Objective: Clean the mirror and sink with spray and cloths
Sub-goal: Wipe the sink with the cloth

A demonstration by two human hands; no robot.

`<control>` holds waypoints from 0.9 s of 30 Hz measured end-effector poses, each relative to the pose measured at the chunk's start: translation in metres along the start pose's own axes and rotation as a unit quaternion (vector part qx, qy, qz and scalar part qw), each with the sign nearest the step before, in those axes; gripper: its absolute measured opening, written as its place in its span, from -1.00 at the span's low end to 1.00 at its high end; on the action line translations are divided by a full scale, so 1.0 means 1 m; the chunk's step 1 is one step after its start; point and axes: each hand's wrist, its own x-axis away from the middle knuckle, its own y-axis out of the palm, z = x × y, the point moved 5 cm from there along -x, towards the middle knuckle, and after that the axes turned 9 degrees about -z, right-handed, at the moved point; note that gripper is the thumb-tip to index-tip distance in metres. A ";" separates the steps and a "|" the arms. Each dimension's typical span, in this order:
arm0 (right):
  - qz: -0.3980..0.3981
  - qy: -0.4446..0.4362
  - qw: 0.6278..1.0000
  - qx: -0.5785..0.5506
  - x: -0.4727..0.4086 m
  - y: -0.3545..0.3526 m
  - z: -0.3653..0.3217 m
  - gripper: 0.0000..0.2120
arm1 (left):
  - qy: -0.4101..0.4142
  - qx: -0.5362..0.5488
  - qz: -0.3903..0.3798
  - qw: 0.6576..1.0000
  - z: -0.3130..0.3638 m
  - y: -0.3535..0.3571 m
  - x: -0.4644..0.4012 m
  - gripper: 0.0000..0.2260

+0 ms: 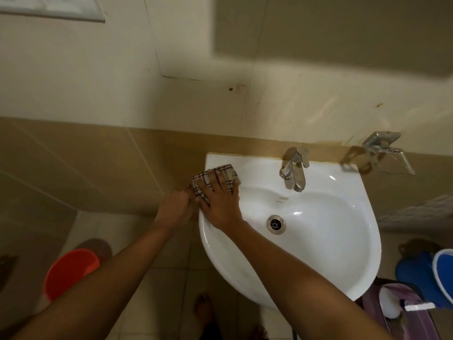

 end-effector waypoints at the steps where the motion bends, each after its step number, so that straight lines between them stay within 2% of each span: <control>1: -0.008 -0.011 1.000 -0.010 0.008 0.003 -0.005 -0.41 | -0.022 -0.010 0.000 1.000 -0.004 0.000 0.005 -0.56; 4: -0.034 -0.038 0.997 -0.059 0.033 0.019 -0.019 -0.40 | -0.085 -0.029 0.014 0.996 -0.011 -0.001 0.017 -0.79; 8: -0.052 -0.091 0.994 -0.037 0.080 0.046 -0.038 -0.37 | -0.103 -0.014 0.052 0.993 -0.001 0.005 0.038 -0.68; 13: -0.032 -0.117 0.992 -0.021 0.143 0.045 -0.034 -0.43 | -0.056 -0.006 0.051 0.997 0.038 0.026 0.066 -0.84; 16: -0.073 -0.092 0.992 -0.048 0.179 0.041 -0.015 -0.37 | -0.048 -0.018 0.049 0.998 0.060 0.046 0.083 -0.68; 18: -0.076 -0.092 0.993 -0.022 0.204 0.038 0.000 -0.36 | -0.052 -0.028 0.039 0.998 0.069 0.061 0.093 -0.59; 21: -0.051 -0.097 0.993 0.047 0.240 0.027 0.025 -0.42 | -0.028 -0.047 0.046 0.997 0.085 0.078 0.110 -0.57; 24: -0.016 -0.097 0.987 0.127 0.272 0.015 0.052 -0.44 | -0.010 -0.069 0.049 0.996 0.099 0.092 0.125 -0.59; 27: -0.010 -0.087 0.981 0.172 0.290 0.009 0.079 -0.47 | -0.005 -0.090 0.043 0.995 0.109 0.102 0.138 -0.71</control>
